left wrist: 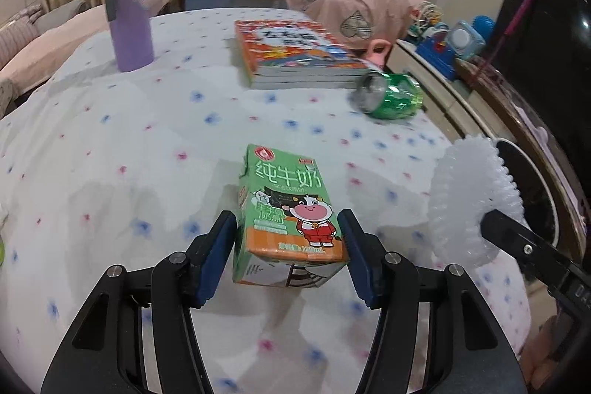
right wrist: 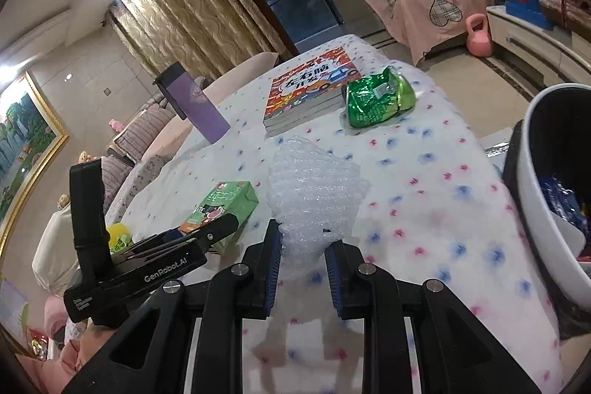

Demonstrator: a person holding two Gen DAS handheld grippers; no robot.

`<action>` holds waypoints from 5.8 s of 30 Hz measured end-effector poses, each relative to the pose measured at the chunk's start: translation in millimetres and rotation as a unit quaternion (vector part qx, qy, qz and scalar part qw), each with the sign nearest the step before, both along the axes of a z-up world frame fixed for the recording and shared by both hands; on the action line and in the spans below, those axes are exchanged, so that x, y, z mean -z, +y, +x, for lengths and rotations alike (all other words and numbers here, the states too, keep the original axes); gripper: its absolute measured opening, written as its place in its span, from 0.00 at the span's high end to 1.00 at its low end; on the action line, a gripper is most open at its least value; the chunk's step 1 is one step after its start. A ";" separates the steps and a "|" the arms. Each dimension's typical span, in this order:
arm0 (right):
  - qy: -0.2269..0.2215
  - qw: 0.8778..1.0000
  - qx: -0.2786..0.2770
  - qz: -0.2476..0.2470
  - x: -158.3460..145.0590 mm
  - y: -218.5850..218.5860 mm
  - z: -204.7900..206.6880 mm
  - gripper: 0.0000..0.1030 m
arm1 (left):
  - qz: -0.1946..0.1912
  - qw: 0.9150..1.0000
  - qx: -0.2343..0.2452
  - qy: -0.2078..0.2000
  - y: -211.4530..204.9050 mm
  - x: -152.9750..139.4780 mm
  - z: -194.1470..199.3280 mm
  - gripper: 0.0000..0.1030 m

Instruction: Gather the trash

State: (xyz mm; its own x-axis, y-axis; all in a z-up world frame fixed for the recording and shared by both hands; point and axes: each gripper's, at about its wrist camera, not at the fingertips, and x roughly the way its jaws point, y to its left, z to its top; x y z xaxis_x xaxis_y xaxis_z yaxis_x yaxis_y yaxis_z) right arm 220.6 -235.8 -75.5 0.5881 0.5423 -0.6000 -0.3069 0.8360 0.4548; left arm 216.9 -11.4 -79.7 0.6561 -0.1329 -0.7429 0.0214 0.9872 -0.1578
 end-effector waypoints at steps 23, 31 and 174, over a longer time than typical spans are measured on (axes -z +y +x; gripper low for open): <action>-0.045 0.993 0.110 -0.025 -29.2 -113.2 -46.1 0.78 | -0.026 0.989 0.141 -0.029 -115.3 -41.9 -29.8 0.45; -0.053 0.988 0.140 -0.026 -33.5 -149.0 -53.8 0.78 | -0.031 0.984 0.170 -0.044 -149.2 -58.2 -27.2 0.45; -0.249 0.931 0.237 -0.125 -75.5 -78.8 -175.9 0.00 | 0.073 0.969 0.015 -0.236 -97.7 -92.1 -175.8 0.00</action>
State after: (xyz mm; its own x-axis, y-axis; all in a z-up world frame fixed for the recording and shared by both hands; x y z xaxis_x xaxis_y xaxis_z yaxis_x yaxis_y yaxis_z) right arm 44.7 -314.5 -0.1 0.9649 0.0313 -0.2606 0.0024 0.9918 0.1278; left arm 41.2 -109.2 12.4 0.9244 -0.0740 -0.3742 0.0869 0.9961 0.0178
